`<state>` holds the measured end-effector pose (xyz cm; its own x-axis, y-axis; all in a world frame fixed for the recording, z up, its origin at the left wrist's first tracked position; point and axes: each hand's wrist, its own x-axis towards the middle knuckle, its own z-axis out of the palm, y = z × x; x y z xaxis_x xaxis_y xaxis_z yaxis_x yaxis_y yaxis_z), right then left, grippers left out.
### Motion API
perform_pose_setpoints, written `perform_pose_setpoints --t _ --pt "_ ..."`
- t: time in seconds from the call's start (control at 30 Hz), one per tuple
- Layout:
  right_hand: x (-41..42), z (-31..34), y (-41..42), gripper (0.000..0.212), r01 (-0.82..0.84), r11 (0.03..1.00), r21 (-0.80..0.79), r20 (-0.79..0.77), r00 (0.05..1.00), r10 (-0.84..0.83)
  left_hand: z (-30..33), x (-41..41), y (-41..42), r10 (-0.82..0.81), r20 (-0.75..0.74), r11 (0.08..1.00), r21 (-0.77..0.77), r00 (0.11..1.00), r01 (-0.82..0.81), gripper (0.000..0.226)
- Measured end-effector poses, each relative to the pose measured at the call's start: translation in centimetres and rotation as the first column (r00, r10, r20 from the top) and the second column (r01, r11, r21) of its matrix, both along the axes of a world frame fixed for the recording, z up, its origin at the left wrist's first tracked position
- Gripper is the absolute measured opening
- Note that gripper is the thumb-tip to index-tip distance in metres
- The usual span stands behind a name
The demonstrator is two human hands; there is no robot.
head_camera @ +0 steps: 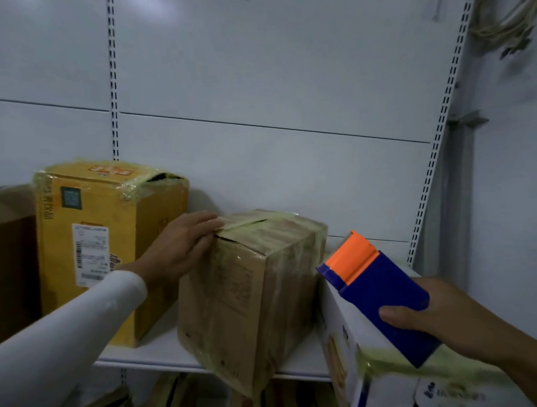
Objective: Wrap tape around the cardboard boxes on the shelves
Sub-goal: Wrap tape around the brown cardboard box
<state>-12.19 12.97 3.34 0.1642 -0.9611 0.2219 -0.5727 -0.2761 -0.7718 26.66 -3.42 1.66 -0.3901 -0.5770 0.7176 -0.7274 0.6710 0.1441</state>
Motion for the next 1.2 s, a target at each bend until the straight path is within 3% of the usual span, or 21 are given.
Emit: perform_pose_setpoints --t 0.07,0.17,0.23,0.4,0.5,0.63,0.77,0.9,1.03,1.13,1.2 --pt "0.3 -0.2 -0.4 0.079 -0.024 0.999 0.022 0.016 1.0 0.024 0.3 -3.1 2.8 0.042 -0.021 0.997 -0.062 0.999 -0.043 0.072" --pt "1.0 -0.4 -1.0 0.071 -0.044 0.998 0.048 0.026 0.999 0.043 -0.4 -7.9 5.4 0.135 0.214 0.99 -0.075 0.967 -0.122 0.087" --pt "1.5 -0.4 -1.1 0.068 -0.056 0.997 0.053 0.026 0.998 0.054 -0.8 -8.8 5.1 0.182 0.283 0.983 -0.069 0.942 -0.17 0.082" --pt "2.4 -0.4 -0.5 0.03 -0.131 0.989 0.073 0.053 0.991 0.127 0.4 -3.4 2.9 -0.08 0.157 0.989 0.134 0.984 0.059 0.071" --pt "3.1 -0.3 -0.5 0.02 -0.17 0.982 0.078 0.062 0.984 0.165 0.7 0.4 2.5 -0.156 0.112 0.945 0.305 0.981 0.115 0.068" --pt "4.5 -0.2 -0.5 0.025 -0.211 0.974 0.081 0.064 0.976 0.207 1.0 2.3 2.6 -0.207 0.106 0.904 0.402 0.973 0.149 0.062" --pt "5.6 -0.4 -0.6 0.028 -0.243 0.967 0.074 0.041 0.97 0.241 1.1 2.6 2.0 -0.205 0.106 0.903 0.403 0.973 0.147 0.057" --pt "6.5 -1.2 -0.8 0.051 -0.255 0.965 0.066 0.021 0.967 0.254 1.6 2.7 1.2 -0.188 0.142 0.915 0.385 0.972 0.121 0.055" --pt "7.9 -1.8 -0.5 0.035 -0.3 0.95 0.086 0.053 0.954 0.297 1.4 3.4 1.0 -0.123 0.099 0.928 0.365 0.987 0.079 0.058" --pt "8.9 -2.2 -0.6 0.026 -0.322 0.941 0.104 0.057 0.947 0.317 0.8 3.5 2.3 -0.066 0.062 0.961 0.273 0.996 0.047 0.076" --pt "9.6 -2.5 -0.7 0.035 -0.333 0.936 0.111 0.041 0.943 0.331 0.0 3.7 3.9 -0.057 0.019 0.98 0.192 0.998 0.053 0.078"
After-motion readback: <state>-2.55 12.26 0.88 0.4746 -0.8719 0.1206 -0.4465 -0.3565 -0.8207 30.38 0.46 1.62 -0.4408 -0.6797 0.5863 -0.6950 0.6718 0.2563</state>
